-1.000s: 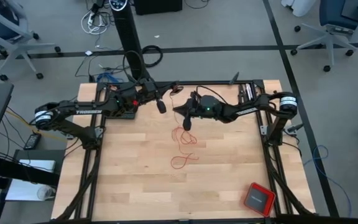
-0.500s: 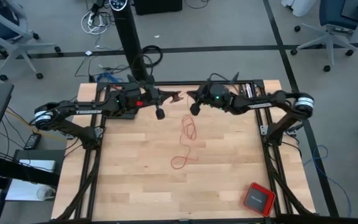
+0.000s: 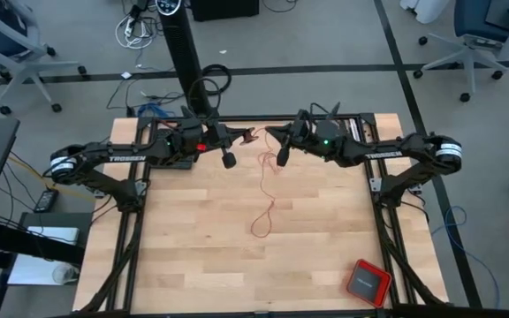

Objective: Coil cords
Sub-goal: Coil the red wire onto the spool

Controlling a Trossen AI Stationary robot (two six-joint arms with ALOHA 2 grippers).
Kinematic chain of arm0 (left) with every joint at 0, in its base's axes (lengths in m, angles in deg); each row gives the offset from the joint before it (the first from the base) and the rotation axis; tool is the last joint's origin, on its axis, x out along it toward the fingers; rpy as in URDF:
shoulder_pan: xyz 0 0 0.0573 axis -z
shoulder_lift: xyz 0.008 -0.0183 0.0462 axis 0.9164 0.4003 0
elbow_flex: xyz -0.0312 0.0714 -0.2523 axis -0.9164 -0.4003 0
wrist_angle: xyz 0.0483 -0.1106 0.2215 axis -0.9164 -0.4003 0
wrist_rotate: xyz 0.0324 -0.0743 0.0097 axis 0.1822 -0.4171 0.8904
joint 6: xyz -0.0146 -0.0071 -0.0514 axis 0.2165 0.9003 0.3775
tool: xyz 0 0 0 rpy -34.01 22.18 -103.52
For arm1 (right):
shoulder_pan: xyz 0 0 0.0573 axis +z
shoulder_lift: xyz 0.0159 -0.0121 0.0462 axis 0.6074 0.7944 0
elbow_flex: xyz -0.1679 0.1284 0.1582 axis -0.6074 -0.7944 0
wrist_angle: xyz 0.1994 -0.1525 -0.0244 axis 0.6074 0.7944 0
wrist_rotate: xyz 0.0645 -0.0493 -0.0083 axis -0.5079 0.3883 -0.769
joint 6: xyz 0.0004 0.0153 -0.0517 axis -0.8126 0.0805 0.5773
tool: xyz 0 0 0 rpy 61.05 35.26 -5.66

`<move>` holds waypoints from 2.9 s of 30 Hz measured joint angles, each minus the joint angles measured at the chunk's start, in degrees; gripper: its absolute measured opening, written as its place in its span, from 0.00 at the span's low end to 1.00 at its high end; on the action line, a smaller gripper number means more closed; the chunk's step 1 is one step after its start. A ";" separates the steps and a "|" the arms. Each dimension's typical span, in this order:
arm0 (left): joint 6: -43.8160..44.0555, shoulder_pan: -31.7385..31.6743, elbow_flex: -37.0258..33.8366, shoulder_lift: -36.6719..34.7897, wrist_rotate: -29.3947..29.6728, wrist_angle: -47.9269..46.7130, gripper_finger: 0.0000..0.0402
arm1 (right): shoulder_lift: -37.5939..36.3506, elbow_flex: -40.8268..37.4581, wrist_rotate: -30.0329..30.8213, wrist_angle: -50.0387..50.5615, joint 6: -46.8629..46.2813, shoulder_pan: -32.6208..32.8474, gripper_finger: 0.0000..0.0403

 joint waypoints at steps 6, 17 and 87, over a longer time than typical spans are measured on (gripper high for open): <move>1.22 0.04 0.11 3.32 3.85 3.47 0.00 | 2.05 0.02 -0.36 -4.22 0.03 1.58 0.00; 8.46 0.46 0.08 7.42 7.21 11.79 0.00 | 9.97 5.67 -2.99 -4.62 -0.59 2.95 0.00; 12.89 1.18 0.04 3.68 -2.69 20.56 0.00 | 12.87 2.80 -13.63 4.95 -2.51 -0.66 0.12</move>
